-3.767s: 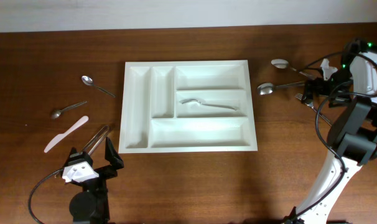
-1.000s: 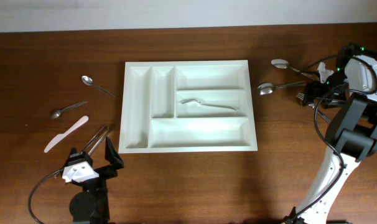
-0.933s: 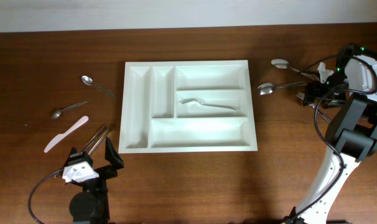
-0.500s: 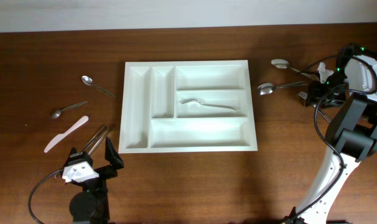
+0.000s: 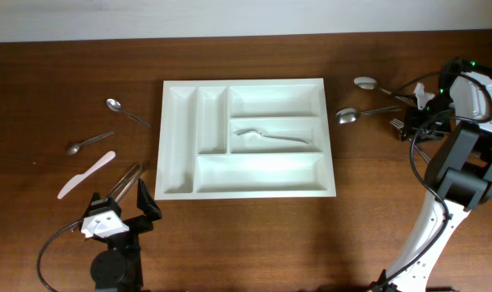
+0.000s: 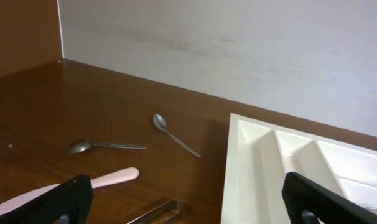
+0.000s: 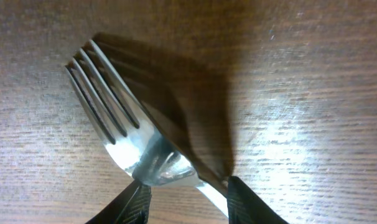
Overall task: Pack container
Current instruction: 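Lower the right gripper and close it on the second fork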
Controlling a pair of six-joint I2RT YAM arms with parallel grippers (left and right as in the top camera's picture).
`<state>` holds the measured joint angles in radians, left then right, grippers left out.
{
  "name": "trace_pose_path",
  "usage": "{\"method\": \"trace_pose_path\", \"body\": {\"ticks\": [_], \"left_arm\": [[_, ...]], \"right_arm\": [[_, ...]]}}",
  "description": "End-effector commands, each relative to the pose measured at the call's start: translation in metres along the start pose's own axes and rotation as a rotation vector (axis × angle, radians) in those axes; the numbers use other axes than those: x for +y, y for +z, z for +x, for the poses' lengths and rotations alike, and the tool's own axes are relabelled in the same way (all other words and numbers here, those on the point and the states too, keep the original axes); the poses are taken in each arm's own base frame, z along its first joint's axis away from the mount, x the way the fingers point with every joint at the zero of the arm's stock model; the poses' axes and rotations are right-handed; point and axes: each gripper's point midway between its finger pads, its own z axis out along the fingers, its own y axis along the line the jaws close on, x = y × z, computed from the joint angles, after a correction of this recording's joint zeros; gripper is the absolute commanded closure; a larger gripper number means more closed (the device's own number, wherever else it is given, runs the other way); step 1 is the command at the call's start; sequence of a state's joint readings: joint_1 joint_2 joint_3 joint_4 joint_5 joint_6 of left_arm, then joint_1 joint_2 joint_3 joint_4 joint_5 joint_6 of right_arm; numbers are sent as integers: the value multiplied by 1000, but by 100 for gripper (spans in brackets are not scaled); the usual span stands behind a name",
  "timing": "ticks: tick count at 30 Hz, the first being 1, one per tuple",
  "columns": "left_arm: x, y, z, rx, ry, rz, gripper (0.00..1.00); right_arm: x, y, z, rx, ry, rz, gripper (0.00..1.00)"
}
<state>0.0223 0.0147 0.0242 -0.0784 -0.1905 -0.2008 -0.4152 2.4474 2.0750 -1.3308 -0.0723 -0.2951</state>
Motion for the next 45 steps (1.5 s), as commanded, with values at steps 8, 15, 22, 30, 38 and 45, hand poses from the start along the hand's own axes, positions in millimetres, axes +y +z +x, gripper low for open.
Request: {"method": "trace_pose_path", "body": {"ticks": [8, 15, 22, 30, 38, 45], "left_arm": [[0, 0, 2, 0, 12, 6, 1], [0, 0, 2, 0, 12, 6, 1], [0, 0, 2, 0, 12, 6, 1], [0, 0, 2, 0, 12, 6, 1], [0, 0, 2, 0, 12, 6, 1], [0, 0, 2, 0, 12, 6, 1]], "right_arm": [[6, 8, 10, 51, 6, -14, 69], [14, 9, 7, 49, -15, -11, 80], [21, 10, 5, 45, -31, -9, 83], [21, 10, 4, 44, -25, -8, 84], [21, 10, 4, 41, -25, -7, 96], [21, 10, 2, 33, -26, -6, 78]]}}
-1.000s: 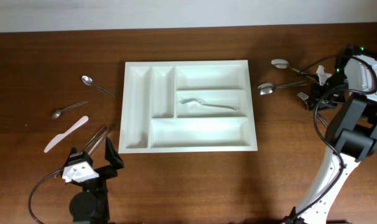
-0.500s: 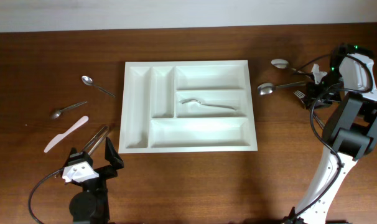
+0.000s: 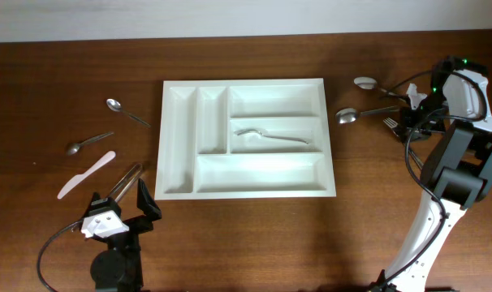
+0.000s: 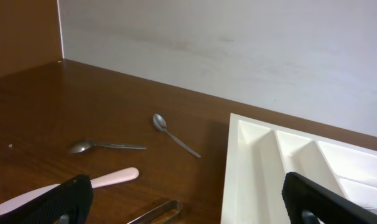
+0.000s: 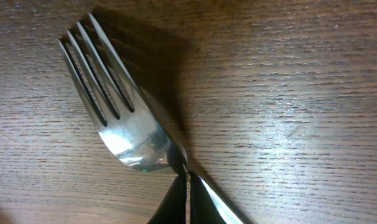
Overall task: Pack container
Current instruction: 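Lower the right gripper and close it on the second fork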
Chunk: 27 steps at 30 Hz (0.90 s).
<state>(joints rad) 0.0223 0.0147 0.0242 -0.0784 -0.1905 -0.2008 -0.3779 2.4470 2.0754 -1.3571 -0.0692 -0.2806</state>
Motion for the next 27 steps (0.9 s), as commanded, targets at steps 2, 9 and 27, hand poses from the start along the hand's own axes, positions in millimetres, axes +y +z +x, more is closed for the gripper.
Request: {"method": "trace_pose_path", "body": {"ticks": [2, 9, 27], "left_arm": [[0, 0, 2, 0, 12, 6, 1], [0, 0, 2, 0, 12, 6, 1], [0, 0, 2, 0, 12, 6, 1]], "right_arm": [[3, 8, -3, -1, -6, -5, 62], [2, 8, -7, -19, -8, -1, 59], [19, 39, -21, -17, -58, 8, 45]]}}
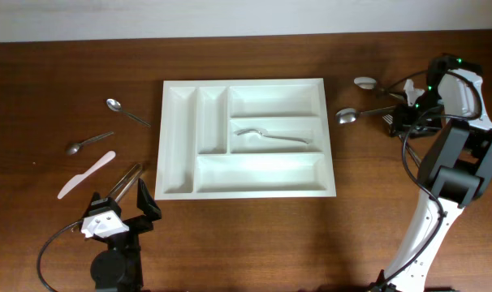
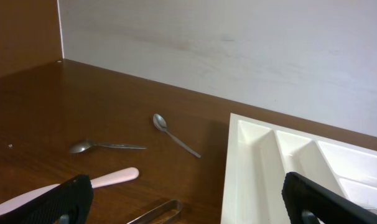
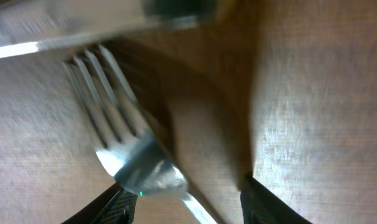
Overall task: Pack container
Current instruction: 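Lower the right gripper and close it on the second fork, then lift the second fork with the right gripper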
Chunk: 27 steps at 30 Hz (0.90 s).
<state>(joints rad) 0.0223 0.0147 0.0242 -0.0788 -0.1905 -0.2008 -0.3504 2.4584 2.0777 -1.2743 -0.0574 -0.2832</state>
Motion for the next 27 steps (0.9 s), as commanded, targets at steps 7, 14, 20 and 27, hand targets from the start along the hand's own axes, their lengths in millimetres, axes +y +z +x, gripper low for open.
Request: {"method": "trace_pose_path", "body": {"ticks": [7, 14, 20, 27], "left_arm": [[0, 0, 2, 0, 12, 6, 1], [0, 0, 2, 0, 12, 6, 1], [0, 0, 2, 0, 12, 6, 1], [0, 0, 2, 0, 12, 6, 1]], "right_arm": [[15, 34, -5, 26, -38, 7, 46], [4, 34, -4, 33, -37, 65, 46], [4, 34, -4, 34, -30, 66, 83], [5, 34, -2, 41, -29, 64, 86]]}}
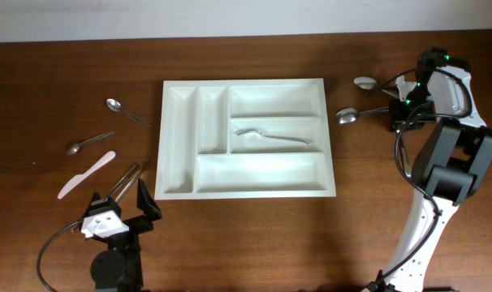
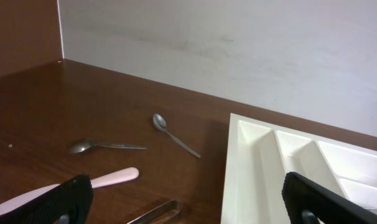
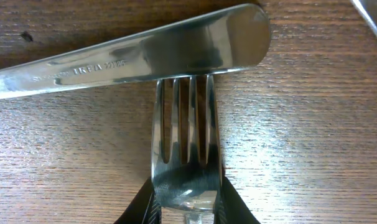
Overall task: Pack container
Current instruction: 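Lift the second fork with the right gripper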
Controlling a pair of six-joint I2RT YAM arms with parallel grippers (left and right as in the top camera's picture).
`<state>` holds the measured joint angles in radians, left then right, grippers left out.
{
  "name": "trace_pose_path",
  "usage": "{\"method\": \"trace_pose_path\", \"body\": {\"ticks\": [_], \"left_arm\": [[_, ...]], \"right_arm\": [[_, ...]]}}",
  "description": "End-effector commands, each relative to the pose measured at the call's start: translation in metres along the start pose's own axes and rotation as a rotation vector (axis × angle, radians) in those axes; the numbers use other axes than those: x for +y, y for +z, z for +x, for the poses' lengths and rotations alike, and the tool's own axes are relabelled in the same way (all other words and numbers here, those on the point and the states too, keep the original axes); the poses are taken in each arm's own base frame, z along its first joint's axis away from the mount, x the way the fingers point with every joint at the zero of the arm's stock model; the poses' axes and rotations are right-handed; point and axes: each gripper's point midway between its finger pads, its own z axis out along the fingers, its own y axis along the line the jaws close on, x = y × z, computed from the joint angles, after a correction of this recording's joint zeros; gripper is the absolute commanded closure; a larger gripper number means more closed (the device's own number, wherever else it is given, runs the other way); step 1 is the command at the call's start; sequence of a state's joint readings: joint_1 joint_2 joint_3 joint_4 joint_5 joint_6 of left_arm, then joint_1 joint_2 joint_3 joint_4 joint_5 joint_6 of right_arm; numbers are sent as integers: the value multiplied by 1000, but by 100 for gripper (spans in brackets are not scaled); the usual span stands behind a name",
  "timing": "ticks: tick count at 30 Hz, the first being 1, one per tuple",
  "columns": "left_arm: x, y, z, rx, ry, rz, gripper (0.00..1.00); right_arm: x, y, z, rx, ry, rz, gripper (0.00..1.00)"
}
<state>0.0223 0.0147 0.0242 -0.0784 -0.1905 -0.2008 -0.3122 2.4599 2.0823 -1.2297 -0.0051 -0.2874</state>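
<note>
A white cutlery tray (image 1: 244, 82) lies mid-table, with one fork (image 1: 270, 136) in its middle right compartment. At the far right, my right gripper (image 1: 400, 120) is low over the table. In the right wrist view it (image 3: 187, 208) is closed against both sides of a second fork (image 3: 187, 162) at the base of the tines. The tine tips meet the handle end of a spoon (image 3: 145, 53). That spoon's bowl (image 1: 346, 116) points toward the tray. My left gripper (image 2: 188, 214) stands open at the near left, holding nothing.
Another spoon (image 1: 364, 82) lies right of the tray's far corner. Left of the tray are two spoons (image 1: 114, 105) (image 1: 74, 148), a pink knife (image 1: 85, 174) and metal tongs (image 1: 126, 180). A pale wall runs behind the table.
The right fingers stood wide apart with the fork slanting between them. Now they are closer together, the fork lies straight between them, and the gripper sits slightly further back. The left arm is unchanged.
The right gripper was open around the slanting fork's neck on the table. Then its fingers were together at the neck. Then they were spread wide, the fork nearer the spoon. Now they close on the straightened fork at the spoon's handle end.
</note>
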Motion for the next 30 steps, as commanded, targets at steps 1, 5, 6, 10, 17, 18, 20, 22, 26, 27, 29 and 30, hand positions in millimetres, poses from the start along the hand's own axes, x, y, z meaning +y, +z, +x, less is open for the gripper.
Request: {"method": "trace_pose_path", "body": {"ticks": [1, 5, 6, 10, 17, 18, 20, 22, 26, 27, 29, 30], "left_arm": [[0, 0, 2, 0, 12, 6, 1], [0, 0, 2, 0, 12, 6, 1], [0, 0, 2, 0, 12, 6, 1], [0, 0, 2, 0, 12, 6, 1], [0, 0, 2, 0, 12, 6, 1], [0, 0, 2, 0, 12, 6, 1], [0, 0, 2, 0, 12, 6, 1], [0, 0, 2, 0, 12, 6, 1], [0, 0, 2, 0, 12, 6, 1], [0, 0, 2, 0, 12, 6, 1], [0, 0, 2, 0, 12, 6, 1], [0, 0, 2, 0, 12, 6, 1]], "right_arm": [[1, 33, 12, 76, 13, 2, 86], [1, 33, 13, 79, 13, 1, 91], [1, 33, 13, 81, 14, 1, 94], [1, 33, 14, 84, 17, 0, 96], [2, 32, 18, 99, 32, -3, 96], [2, 32, 19, 103, 32, -4, 96], [3, 32, 21, 110, 33, -6, 96], [4, 32, 22, 117, 33, -10, 96], [5, 31, 24, 126, 41, -15, 96], [5, 31, 25, 128, 41, -16, 96], [5, 30, 25, 128, 42, -16, 96], [6, 30, 25, 128, 42, -21, 96]]}}
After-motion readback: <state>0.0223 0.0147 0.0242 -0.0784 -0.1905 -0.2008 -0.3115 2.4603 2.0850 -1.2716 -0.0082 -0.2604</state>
